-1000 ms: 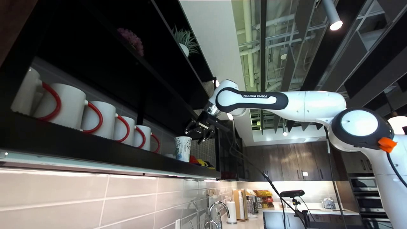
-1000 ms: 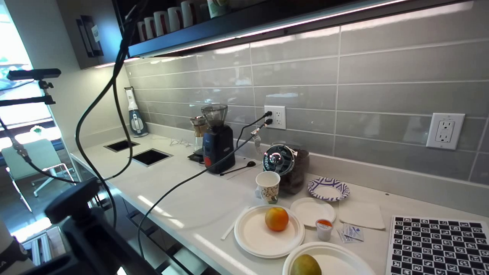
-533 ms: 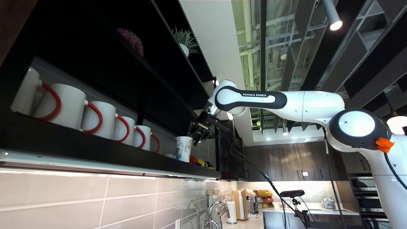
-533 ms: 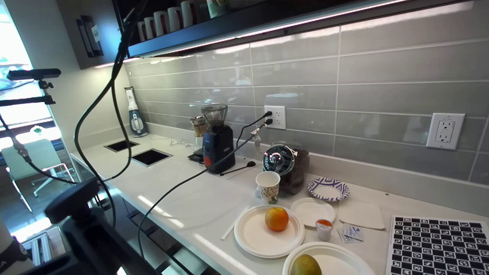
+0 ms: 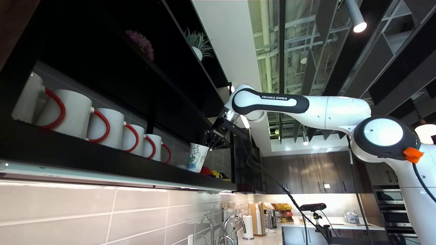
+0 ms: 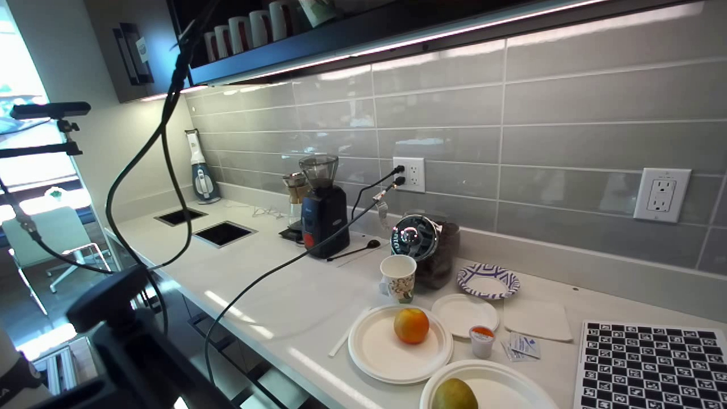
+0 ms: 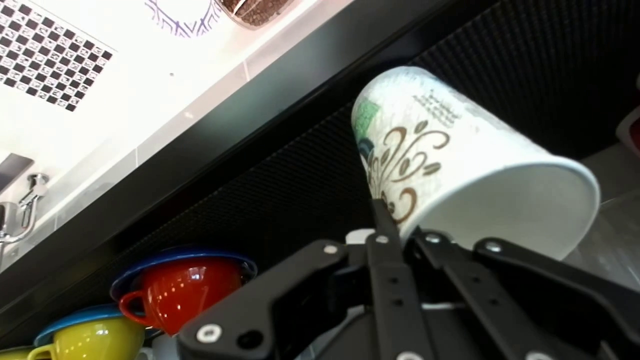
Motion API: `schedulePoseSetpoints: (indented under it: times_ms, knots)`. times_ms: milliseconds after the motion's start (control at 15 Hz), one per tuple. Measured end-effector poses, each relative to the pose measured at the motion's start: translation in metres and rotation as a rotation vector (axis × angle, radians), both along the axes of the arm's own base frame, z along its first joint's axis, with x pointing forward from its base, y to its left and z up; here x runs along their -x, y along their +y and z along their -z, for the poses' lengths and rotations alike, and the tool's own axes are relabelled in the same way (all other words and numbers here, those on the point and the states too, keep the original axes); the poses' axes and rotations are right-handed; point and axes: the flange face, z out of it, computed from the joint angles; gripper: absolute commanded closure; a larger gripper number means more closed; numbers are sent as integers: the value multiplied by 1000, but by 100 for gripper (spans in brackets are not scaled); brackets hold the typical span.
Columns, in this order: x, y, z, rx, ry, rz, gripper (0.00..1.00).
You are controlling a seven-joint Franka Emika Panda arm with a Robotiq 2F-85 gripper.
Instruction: Put the cup on the the counter
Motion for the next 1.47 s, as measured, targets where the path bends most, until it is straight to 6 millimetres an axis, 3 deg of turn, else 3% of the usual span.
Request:
schedulePoseSetpoints:
  times_ms: [467,667,1133,1467]
  knots:
    - [36,6,-16,-13,-25,-51,99]
    - [64,7,-7,-17,3,-91,99]
    - [118,-15,62,-52,106,-115,99]
    - [128,-50,133,-92,145,-111,99]
